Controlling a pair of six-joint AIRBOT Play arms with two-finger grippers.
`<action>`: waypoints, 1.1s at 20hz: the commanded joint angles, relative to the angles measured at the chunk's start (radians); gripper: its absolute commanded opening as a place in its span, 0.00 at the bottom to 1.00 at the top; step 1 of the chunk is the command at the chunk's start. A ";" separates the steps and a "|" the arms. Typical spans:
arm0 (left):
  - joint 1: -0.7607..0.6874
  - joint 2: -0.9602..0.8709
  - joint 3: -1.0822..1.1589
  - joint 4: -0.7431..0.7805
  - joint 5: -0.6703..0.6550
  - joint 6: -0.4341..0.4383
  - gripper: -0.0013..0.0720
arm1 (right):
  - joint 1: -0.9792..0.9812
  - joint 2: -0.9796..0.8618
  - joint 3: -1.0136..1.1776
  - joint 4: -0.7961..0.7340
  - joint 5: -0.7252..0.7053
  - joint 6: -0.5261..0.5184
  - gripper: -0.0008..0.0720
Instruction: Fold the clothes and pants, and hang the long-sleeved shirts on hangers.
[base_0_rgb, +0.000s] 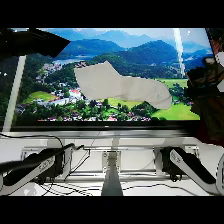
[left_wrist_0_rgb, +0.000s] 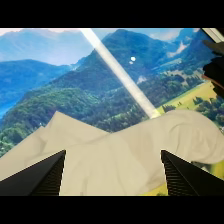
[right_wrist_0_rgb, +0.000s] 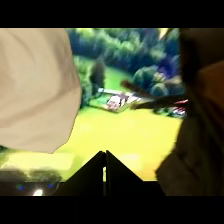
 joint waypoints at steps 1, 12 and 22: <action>0.000 -0.001 0.000 0.000 0.001 0.000 0.90 | -0.117 -0.159 -0.030 0.246 -0.062 -0.146 0.28; 0.005 -0.103 0.000 0.003 0.002 0.001 0.90 | -0.063 -0.441 -0.028 0.521 -0.249 -0.222 0.68; 0.027 -0.451 0.000 0.047 0.003 -0.016 0.90 | 0.072 -0.436 -0.023 0.501 -0.282 -0.241 0.04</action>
